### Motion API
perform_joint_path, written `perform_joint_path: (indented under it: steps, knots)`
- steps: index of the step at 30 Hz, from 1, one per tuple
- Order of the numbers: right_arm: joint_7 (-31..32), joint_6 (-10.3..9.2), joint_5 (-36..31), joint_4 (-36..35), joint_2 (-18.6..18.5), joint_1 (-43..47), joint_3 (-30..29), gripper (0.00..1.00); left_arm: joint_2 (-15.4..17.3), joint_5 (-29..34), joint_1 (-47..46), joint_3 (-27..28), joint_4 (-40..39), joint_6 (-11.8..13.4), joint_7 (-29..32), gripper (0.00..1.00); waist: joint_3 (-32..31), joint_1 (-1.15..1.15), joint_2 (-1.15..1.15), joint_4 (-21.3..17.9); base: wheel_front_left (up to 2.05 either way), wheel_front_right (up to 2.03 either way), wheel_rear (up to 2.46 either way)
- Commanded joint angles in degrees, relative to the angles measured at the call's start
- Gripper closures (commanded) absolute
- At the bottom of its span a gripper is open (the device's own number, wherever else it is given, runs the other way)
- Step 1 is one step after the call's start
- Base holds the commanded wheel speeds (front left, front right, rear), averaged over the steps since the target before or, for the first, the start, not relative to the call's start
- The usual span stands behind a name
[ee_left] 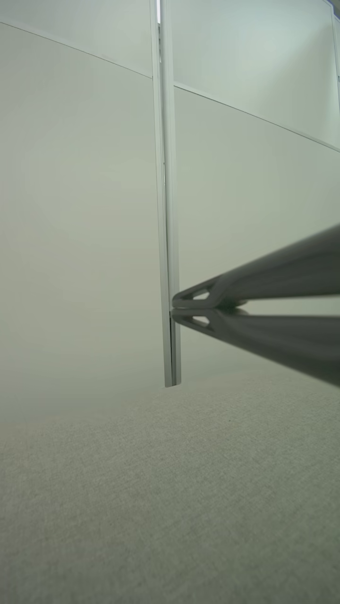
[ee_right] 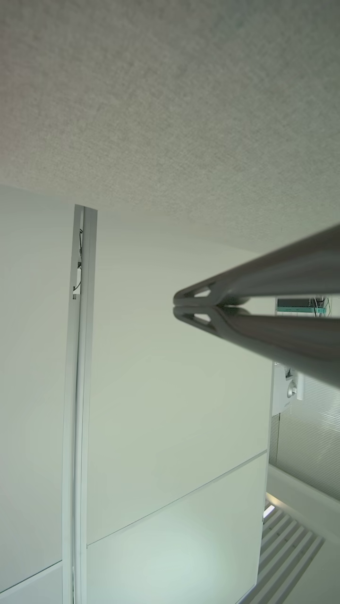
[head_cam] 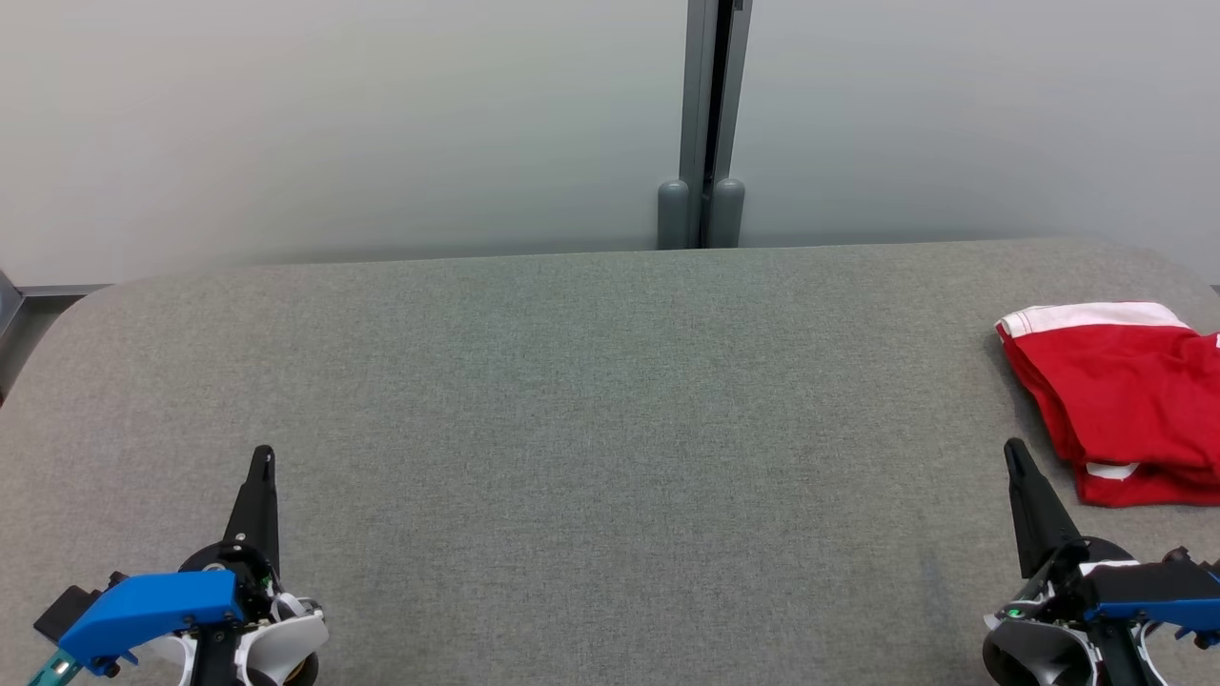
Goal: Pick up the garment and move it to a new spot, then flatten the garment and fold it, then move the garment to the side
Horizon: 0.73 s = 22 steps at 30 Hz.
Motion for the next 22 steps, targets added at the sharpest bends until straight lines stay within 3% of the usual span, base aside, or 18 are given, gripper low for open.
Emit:
perform_joint_path:
  steps: [1, 22]
  knots:
    - [0.3, 0.02, 1.5, 0.0, 0.1, -0.8, -0.1, 1.0, -0.1, -1.2, -0.8, 0.2, -0.4, -0.5, 0.5, 1.0, 0.0, 0.0, 0.0, 0.0, 0.0, 0.0, 0.0]
    - [0.4, 0.02, 2.3, 0.0, 0.1, -0.8, -0.1, 1.0, -0.2, -1.9, -0.7, 0.4, -0.5, -0.5, 0.7, 1.0, 0.0, 0.0, 0.0, 0.0, 0.0, 0.0, 0.0]
